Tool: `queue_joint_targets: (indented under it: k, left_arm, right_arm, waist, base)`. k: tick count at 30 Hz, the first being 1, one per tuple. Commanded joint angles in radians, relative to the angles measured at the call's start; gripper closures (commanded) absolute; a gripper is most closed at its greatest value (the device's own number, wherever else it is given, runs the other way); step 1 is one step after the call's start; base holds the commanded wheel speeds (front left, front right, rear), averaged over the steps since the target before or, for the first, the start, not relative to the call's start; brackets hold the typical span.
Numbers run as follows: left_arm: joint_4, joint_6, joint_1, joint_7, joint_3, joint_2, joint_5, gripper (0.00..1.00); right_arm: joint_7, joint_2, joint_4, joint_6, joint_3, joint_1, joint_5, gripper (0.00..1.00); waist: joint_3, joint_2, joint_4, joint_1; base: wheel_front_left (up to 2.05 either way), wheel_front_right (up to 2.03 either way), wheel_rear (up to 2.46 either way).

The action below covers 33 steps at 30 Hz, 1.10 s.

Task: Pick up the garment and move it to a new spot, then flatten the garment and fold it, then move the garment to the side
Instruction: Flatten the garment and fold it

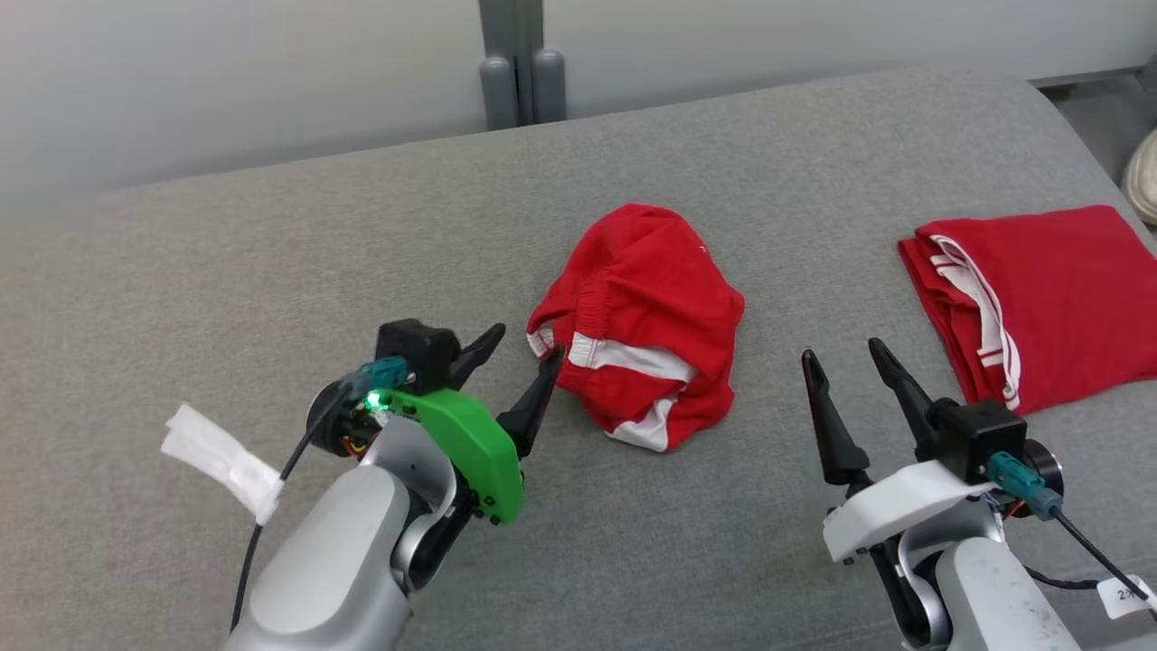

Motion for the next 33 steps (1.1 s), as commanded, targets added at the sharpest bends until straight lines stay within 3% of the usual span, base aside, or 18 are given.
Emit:
queue_joint_targets:
  k: [1, 10, 11, 12, 13, 18, 22, 30, 33]
  left_arm:
    - [0.025, -0.002, -0.033, 0.019, -0.018, 0.005, -0.021, 0.0]
    - [0.157, -0.002, -0.124, 0.05, -0.092, -0.005, -0.081, 0.0]
    - [0.162, -0.002, -0.129, 0.047, -0.098, -0.003, -0.087, 0.12]
    - [0.165, -0.002, -0.135, 0.041, -0.104, -0.002, -0.093, 0.65]
    - [0.167, -0.002, -0.141, 0.034, -0.109, 0.0, -0.096, 1.0]
    - [0.166, -0.002, -0.159, 0.006, -0.128, 0.0, -0.137, 1.0]
    - [0.127, -0.002, -0.201, -0.033, -0.126, -0.036, -0.212, 1.0]
    - [0.112, -0.001, -0.416, -0.074, -0.182, -0.085, -0.228, 1.0]
    - [0.127, 0.039, -0.489, -0.098, -0.191, -0.089, -0.242, 1.0]
  right_arm:
    - [-0.009, 0.003, 0.007, -0.002, 0.01, -0.016, 0.005, 0.0]
    - [-0.027, 0.005, 0.043, -0.002, 0.058, -0.047, 0.016, 0.0]
    - [-0.03, 0.006, 0.045, -0.002, 0.06, -0.047, 0.017, 0.0]
    - [-0.032, 0.005, 0.048, -0.002, 0.062, -0.048, 0.018, 0.0]
    - [-0.033, 0.005, 0.049, -0.002, 0.062, -0.049, 0.019, 0.0]
    - [-0.039, -0.001, 0.06, -0.002, 0.062, -0.048, 0.02, 0.0]
    - [-0.037, -0.003, 0.063, -0.002, 0.058, -0.041, 0.014, 0.0]
    - [-0.023, -0.003, 0.057, -0.002, 0.072, -0.042, 0.01, 0.0]
    - [-0.02, -0.002, 0.052, -0.002, 0.077, -0.048, 0.008, 0.0]
  waist:
    - [0.04, 0.0, -0.059, 0.0]
    - [0.063, 0.0, -0.142, 0.0]
    - [0.063, 0.0, -0.146, 0.0]
    - [0.063, 0.0, -0.15, 0.0]
    - [0.062, 0.0, -0.152, 0.0]
    - [0.05, 0.0, -0.158, 0.0]
    - [0.032, 0.0, -0.154, 0.0]
    - [0.011, 0.0, -0.15, 0.0]
    - [0.011, 0.0, -0.156, 0.0]
  base:
    - [0.0, 0.0, 0.0]
    - [0.0, 0.0, 0.0]
    - [0.0, 0.0, 0.0]
    - [0.0, 0.0, 0.0]
    - [0.0, 0.0, 0.0]
    - [0.0, 0.0, 0.0]
    - [0.0, 0.0, 0.0]
    - [0.0, 0.0, 0.0]
    - [0.0, 0.0, 0.0]
